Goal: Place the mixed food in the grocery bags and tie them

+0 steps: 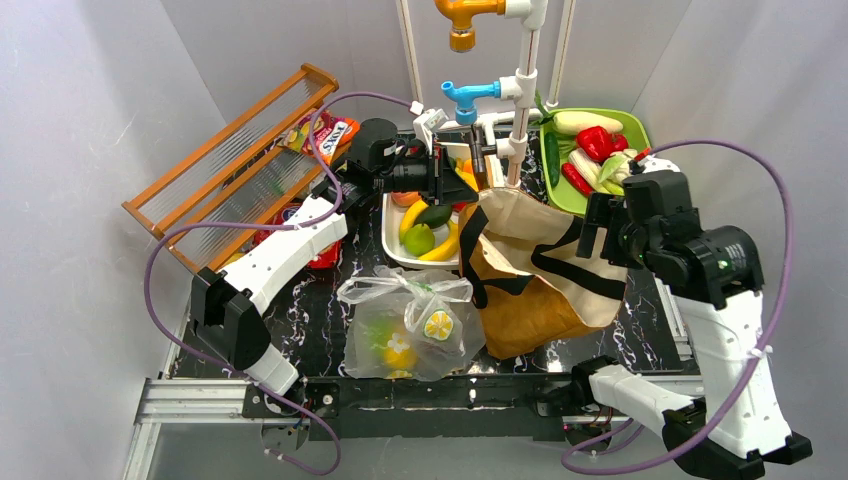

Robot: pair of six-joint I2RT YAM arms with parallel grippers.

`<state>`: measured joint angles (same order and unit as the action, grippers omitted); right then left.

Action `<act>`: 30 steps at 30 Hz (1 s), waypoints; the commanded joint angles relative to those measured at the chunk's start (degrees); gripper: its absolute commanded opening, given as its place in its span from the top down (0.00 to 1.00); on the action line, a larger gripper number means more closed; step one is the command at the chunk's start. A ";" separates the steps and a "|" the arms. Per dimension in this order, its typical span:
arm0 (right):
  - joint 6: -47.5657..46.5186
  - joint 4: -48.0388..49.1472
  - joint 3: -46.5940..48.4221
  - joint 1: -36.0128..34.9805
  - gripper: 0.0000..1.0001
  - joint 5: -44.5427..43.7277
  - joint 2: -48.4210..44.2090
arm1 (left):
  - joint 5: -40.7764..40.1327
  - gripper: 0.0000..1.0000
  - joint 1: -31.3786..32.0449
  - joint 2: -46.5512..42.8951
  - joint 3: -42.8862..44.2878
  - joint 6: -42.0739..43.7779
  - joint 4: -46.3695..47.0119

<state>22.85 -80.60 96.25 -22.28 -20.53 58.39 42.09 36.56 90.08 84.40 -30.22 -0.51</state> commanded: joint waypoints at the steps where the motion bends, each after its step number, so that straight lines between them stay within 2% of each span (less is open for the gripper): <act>1: 4.61 -3.96 -4.86 0.61 0.04 -6.44 0.83 | 0.70 1.00 0.16 -3.03 1.60 1.04 -2.65; 7: 7.80 -2.37 -10.45 1.56 0.04 -7.91 -1.72 | 0.63 1.00 0.18 -3.90 1.23 1.21 -3.59; 10: 5.99 3.78 -15.74 1.88 0.08 -4.19 -3.93 | 0.62 1.00 0.18 -4.13 0.47 0.53 -2.74; 12: 5.43 7.19 -17.96 1.98 0.15 -1.54 -4.66 | 0.83 1.00 0.14 -4.05 0.43 -0.02 -2.18; 14: 4.84 9.96 -18.50 1.98 0.29 0.88 -5.01 | 0.96 1.00 0.17 -3.94 0.59 -0.51 -2.03; 17: 5.01 11.00 -17.18 1.99 0.78 0.03 -5.20 | 1.16 1.00 0.16 -4.16 0.78 -0.85 -2.28; 19: 4.60 10.76 -15.86 1.98 0.99 -1.43 -5.32 | 1.09 1.00 0.18 -4.29 1.04 -1.25 -2.64; 29: 4.39 2.02 -0.24 1.98 0.99 -13.34 -6.38 | 2.71 1.00 0.79 -2.91 6.57 -3.64 -3.08; 30: 4.41 1.46 0.79 1.98 0.99 -13.62 -6.29 | 2.81 0.93 1.01 -2.66 7.41 -3.68 -3.40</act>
<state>27.22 -77.03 90.74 -20.58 -27.51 53.28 42.89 36.75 89.12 87.26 -33.12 -3.62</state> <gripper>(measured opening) 0.035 0.026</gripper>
